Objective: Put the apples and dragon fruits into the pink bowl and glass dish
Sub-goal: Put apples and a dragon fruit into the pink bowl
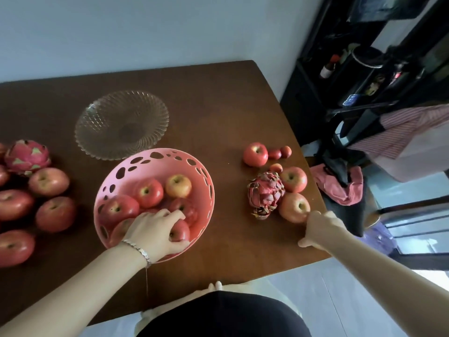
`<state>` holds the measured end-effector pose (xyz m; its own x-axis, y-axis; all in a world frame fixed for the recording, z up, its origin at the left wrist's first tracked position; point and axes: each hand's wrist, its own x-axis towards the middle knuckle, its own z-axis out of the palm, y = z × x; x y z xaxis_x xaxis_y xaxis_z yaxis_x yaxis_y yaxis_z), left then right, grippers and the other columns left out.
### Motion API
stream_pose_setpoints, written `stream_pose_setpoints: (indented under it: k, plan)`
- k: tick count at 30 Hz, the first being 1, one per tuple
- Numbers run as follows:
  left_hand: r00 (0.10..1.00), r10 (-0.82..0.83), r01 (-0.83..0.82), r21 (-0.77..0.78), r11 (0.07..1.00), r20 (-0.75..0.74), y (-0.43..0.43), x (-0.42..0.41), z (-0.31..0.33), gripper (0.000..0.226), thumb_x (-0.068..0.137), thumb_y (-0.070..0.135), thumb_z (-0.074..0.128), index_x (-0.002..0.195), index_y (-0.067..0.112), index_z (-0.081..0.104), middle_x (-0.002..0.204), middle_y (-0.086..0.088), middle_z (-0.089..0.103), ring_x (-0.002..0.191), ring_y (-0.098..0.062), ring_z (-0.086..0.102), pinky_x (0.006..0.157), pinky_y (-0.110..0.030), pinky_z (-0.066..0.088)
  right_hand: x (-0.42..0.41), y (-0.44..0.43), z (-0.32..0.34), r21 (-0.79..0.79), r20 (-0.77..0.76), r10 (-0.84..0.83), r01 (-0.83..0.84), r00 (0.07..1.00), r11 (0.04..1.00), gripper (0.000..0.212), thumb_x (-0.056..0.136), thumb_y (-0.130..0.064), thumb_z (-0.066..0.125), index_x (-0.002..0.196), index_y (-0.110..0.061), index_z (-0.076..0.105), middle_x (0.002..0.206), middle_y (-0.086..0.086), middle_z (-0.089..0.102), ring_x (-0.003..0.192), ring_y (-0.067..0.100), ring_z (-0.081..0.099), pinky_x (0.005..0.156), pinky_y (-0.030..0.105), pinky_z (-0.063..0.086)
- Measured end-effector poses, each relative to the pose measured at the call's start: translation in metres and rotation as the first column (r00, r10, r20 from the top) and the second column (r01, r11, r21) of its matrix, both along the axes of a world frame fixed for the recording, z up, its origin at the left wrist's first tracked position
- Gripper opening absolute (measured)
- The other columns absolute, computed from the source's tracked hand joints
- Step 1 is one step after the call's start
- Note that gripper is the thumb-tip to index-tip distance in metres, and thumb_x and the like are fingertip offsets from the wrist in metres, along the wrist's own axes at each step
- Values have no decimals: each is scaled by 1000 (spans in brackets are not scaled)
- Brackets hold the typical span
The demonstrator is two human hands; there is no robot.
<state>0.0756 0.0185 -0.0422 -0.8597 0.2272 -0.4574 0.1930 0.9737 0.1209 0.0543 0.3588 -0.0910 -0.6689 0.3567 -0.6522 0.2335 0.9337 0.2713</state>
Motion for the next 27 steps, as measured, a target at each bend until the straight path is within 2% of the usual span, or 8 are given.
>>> stream_pose_setpoints:
  k: [5, 9, 12, 15, 19, 21, 23, 27]
  plan:
    - [1000, -1, 1, 46, 999, -18, -3, 2, 3, 59, 81, 61, 49, 133, 37, 37, 122, 8, 55, 110, -18, 54, 94, -28, 36, 2, 4, 3, -19, -36, -21, 20, 999, 1000, 57, 72, -27, 64, 125, -19, 44, 121, 7, 44, 115, 34, 49, 91, 37, 49]
    - [1000, -3, 4, 51, 999, -4, -4, 6, 8, 92, 53, 75, 12, 134, 39, 36, 127, 9, 53, 115, -18, 51, 103, -29, 32, -4, -10, 35, -36, 2, 90, -90, 996, 995, 57, 63, -35, 62, 118, -23, 47, 111, -1, 46, 111, 30, 51, 87, 34, 50]
    - [999, 29, -29, 30, 999, -20, -5, 9, 8, 94, 53, 75, 10, 136, 38, 34, 131, 10, 51, 122, -18, 47, 109, -30, 27, -12, -49, 67, -225, -109, 118, -140, 987, 964, 54, 65, -37, 62, 110, -20, 37, 97, -1, 40, 106, 28, 46, 87, 38, 49]
    - [996, 88, -88, 20, 996, 8, -6, 9, 4, 77, 74, 73, 36, 137, 29, 34, 136, 7, 48, 128, -17, 42, 114, -30, 19, -20, -98, 89, -465, -206, 143, -225, 968, 856, 69, 61, -45, 71, 119, -29, 38, 108, 2, 44, 104, 23, 45, 84, 34, 48]
    - [993, 121, -121, 0, 993, 15, -6, 9, 5, 75, 76, 69, 46, 135, 24, 36, 137, 5, 48, 129, -16, 41, 114, -29, 18, -35, -157, 75, -711, -322, 91, -304, 942, 634, 72, 59, -49, 77, 121, -32, 44, 106, 2, 58, 105, 23, 52, 87, 35, 50]
    - [991, 135, -135, 2, 991, 10, -4, 9, 6, 71, 78, 63, 51, 135, 24, 37, 137, 5, 48, 130, -17, 39, 112, -30, 21, -41, -179, 66, -716, -353, 114, -347, 929, 606, 80, 61, -52, 77, 129, -30, 40, 114, 5, 52, 108, 25, 50, 91, 36, 49]
    - [991, 132, -132, -1, 991, 2, -3, 8, 6, 70, 78, 63, 52, 134, 24, 38, 136, 5, 48, 129, -17, 39, 111, -29, 22, -44, -192, 58, -651, -351, 250, -427, 903, 628, 83, 67, -55, 72, 135, -30, 34, 124, 8, 45, 111, 29, 52, 91, 36, 48]
    - [989, 147, -147, 18, 989, 11, -5, 9, 5, 68, 77, 63, 53, 132, 24, 40, 135, 5, 50, 130, -17, 39, 112, -28, 21, -43, -201, 48, -400, -402, 567, -695, 719, 598, 67, 80, -63, 53, 132, -24, 36, 126, 13, 46, 109, 34, 52, 96, 40, 39]
